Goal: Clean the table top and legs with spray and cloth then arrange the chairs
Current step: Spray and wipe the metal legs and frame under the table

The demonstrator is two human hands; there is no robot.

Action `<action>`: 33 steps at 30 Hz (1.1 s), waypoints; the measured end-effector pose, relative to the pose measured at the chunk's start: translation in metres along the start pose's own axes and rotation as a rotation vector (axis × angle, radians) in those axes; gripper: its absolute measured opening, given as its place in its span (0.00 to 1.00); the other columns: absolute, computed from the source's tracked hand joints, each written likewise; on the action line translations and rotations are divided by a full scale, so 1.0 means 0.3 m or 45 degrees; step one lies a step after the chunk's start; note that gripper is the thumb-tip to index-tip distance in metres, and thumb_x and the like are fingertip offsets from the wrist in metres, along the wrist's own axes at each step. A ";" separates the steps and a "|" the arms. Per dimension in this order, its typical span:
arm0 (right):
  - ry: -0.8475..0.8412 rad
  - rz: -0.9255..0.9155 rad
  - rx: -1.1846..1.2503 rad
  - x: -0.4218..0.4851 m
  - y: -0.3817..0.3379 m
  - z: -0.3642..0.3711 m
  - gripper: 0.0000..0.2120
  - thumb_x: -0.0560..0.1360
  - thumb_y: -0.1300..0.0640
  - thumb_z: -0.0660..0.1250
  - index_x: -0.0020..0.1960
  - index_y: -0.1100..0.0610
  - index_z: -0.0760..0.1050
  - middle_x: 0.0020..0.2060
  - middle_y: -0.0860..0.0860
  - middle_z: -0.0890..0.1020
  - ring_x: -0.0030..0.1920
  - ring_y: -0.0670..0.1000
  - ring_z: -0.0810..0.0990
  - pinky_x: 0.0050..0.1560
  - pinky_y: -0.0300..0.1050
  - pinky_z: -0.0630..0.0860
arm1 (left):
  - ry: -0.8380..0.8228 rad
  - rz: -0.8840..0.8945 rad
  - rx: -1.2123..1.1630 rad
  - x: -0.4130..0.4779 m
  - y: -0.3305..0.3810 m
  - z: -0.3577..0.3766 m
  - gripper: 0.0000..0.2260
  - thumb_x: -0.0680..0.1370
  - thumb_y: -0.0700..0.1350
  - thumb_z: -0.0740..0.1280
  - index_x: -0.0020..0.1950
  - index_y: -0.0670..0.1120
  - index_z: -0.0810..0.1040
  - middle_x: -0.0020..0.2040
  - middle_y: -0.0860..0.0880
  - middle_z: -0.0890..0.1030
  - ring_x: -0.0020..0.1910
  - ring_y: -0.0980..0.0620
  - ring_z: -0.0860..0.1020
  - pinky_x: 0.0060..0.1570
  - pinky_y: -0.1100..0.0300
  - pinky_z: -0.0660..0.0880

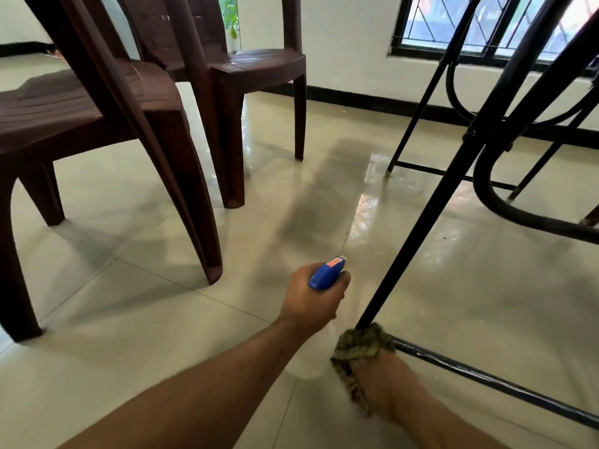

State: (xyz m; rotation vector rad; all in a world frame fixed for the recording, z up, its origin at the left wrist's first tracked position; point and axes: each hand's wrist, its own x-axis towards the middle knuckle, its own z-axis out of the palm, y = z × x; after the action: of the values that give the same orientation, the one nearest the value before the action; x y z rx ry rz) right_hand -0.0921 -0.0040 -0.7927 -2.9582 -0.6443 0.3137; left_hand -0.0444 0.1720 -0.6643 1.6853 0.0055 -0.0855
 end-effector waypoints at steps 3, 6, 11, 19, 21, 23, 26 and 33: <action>-0.103 0.268 0.339 0.011 -0.035 0.025 0.19 0.80 0.51 0.56 0.70 0.48 0.73 0.70 0.47 0.74 0.69 0.50 0.74 0.72 0.42 0.67 | 0.012 0.025 -0.010 0.017 0.016 -0.002 0.12 0.80 0.43 0.69 0.45 0.33 0.77 0.36 0.41 0.77 0.28 0.52 0.74 0.28 0.63 0.74; -0.197 0.446 0.793 0.001 -0.078 -0.017 0.16 0.78 0.54 0.60 0.64 0.44 0.73 0.63 0.47 0.79 0.60 0.49 0.78 0.65 0.43 0.73 | -0.007 0.054 -0.012 0.019 0.006 0.012 0.12 0.80 0.43 0.69 0.44 0.34 0.77 0.35 0.41 0.77 0.28 0.50 0.74 0.27 0.63 0.74; -0.064 0.750 1.207 -0.157 -0.054 -0.057 0.13 0.83 0.60 0.59 0.53 0.44 0.77 0.55 0.50 0.84 0.53 0.46 0.81 0.61 0.45 0.76 | -0.100 0.037 0.011 0.013 -0.030 0.055 0.12 0.80 0.46 0.70 0.47 0.35 0.78 0.35 0.38 0.77 0.29 0.47 0.74 0.28 0.61 0.76; -0.258 1.354 1.508 -0.594 0.195 -0.180 0.10 0.75 0.57 0.72 0.56 0.57 0.81 0.47 0.54 0.87 0.49 0.55 0.85 0.50 0.48 0.82 | -0.334 0.144 0.189 -0.007 -0.061 0.225 0.16 0.75 0.52 0.72 0.41 0.38 0.78 0.33 0.36 0.78 0.29 0.47 0.73 0.33 0.44 0.78; -0.103 1.453 1.499 -0.721 0.240 -0.176 0.11 0.73 0.59 0.75 0.55 0.58 0.82 0.45 0.55 0.87 0.48 0.56 0.86 0.49 0.48 0.82 | -0.389 0.186 0.194 -0.034 -0.048 0.306 0.19 0.74 0.54 0.72 0.42 0.36 0.78 0.36 0.33 0.79 0.29 0.47 0.74 0.34 0.42 0.78; 0.104 1.558 1.479 -0.834 0.281 -0.152 0.13 0.69 0.60 0.78 0.53 0.59 0.82 0.42 0.55 0.87 0.45 0.57 0.86 0.48 0.49 0.83 | -0.485 0.213 0.218 -0.073 -0.034 0.394 0.21 0.73 0.54 0.71 0.43 0.34 0.76 0.35 0.32 0.77 0.29 0.48 0.73 0.33 0.41 0.77; 0.403 1.705 1.551 -0.949 0.345 -0.111 0.17 0.65 0.62 0.81 0.52 0.61 0.82 0.39 0.57 0.87 0.42 0.59 0.86 0.43 0.51 0.83 | -0.646 0.193 0.264 -0.127 -0.009 0.508 0.15 0.76 0.48 0.73 0.44 0.36 0.76 0.31 0.42 0.74 0.28 0.49 0.73 0.31 0.49 0.78; 0.800 1.939 2.104 -1.010 0.535 -0.015 0.21 0.71 0.59 0.77 0.60 0.66 0.77 0.48 0.64 0.84 0.49 0.65 0.84 0.53 0.64 0.81 | -0.882 0.271 0.579 -0.199 -0.060 0.803 0.09 0.71 0.48 0.74 0.43 0.47 0.76 0.36 0.50 0.77 0.34 0.49 0.75 0.45 0.43 0.79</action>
State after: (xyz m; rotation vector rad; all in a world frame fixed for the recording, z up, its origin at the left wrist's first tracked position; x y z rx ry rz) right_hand -0.2962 -0.2771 -0.7563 -1.1448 1.3186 -0.0752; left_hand -0.1178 -0.0622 -0.7059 2.0149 -0.7591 -0.5383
